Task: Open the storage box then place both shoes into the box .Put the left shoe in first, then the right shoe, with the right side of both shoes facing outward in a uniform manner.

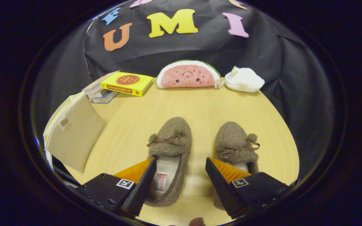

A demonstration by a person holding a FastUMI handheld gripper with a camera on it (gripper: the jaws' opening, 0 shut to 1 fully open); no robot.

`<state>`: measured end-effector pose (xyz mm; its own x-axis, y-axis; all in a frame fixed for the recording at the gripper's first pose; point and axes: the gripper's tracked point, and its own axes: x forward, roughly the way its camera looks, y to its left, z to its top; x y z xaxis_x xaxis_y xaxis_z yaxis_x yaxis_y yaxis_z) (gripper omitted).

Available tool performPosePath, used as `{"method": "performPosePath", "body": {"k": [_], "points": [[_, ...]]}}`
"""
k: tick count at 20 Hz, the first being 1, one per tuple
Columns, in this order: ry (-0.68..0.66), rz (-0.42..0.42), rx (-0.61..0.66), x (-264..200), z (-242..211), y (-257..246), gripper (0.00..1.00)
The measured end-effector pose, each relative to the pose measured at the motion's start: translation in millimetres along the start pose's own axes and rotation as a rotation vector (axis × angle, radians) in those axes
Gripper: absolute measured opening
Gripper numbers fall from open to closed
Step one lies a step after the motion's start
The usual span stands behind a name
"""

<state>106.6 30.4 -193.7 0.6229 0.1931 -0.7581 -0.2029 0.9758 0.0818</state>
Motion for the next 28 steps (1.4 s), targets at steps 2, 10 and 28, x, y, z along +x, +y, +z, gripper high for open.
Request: {"method": "performPosePath", "body": {"k": [2, 10, 28], "points": [[0.048, 0.003, 0.024, 9, -3, -3, 0.87], [0.160, 0.029, 0.089, 24, -8, -1, 0.45], [0.157, 0.215, 0.314, -23, 22, 58, 0.01]]}}
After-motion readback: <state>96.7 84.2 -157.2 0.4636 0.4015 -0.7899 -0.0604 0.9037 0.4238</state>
